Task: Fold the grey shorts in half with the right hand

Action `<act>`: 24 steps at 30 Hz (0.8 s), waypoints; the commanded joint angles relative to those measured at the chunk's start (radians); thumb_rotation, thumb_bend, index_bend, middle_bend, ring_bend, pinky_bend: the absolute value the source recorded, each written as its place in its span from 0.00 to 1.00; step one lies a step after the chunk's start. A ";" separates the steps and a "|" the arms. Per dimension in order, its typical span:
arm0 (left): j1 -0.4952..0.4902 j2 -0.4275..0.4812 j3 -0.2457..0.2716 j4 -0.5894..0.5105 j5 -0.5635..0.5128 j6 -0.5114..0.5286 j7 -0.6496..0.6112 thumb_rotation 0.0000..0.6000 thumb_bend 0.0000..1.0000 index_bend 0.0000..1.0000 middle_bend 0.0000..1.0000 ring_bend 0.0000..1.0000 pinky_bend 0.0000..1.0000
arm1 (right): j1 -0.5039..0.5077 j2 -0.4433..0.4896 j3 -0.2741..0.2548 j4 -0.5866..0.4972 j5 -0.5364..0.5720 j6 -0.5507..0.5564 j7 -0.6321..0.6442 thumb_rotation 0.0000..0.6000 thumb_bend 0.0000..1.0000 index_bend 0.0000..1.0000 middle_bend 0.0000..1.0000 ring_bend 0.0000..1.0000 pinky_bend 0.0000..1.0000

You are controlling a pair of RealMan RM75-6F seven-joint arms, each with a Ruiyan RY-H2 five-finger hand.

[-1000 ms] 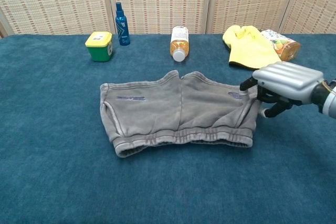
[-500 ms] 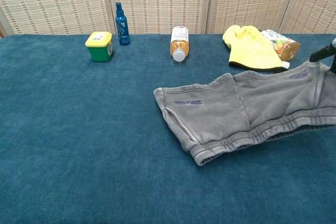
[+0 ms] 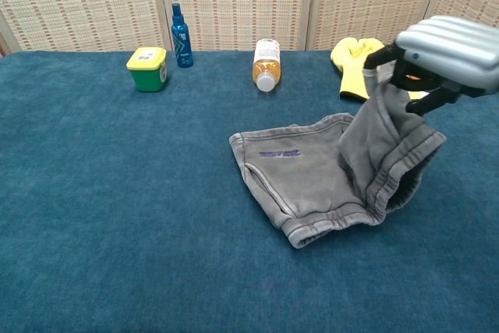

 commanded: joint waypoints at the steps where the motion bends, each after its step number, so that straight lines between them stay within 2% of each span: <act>1: 0.004 0.001 0.001 0.006 -0.003 0.001 -0.006 1.00 0.17 0.14 0.12 0.06 0.28 | 0.052 -0.049 -0.007 0.038 -0.060 0.001 0.036 1.00 0.60 0.69 1.00 1.00 0.98; 14: 0.016 -0.004 0.006 0.031 -0.015 -0.004 -0.023 1.00 0.17 0.14 0.12 0.06 0.28 | 0.155 -0.143 -0.068 0.119 -0.136 -0.044 0.100 1.00 0.48 0.69 1.00 1.00 0.98; 24: 0.016 -0.005 0.004 0.034 -0.013 -0.008 -0.024 1.00 0.17 0.14 0.12 0.06 0.28 | 0.192 -0.229 -0.074 0.176 -0.109 -0.089 0.105 1.00 0.48 0.69 1.00 1.00 0.98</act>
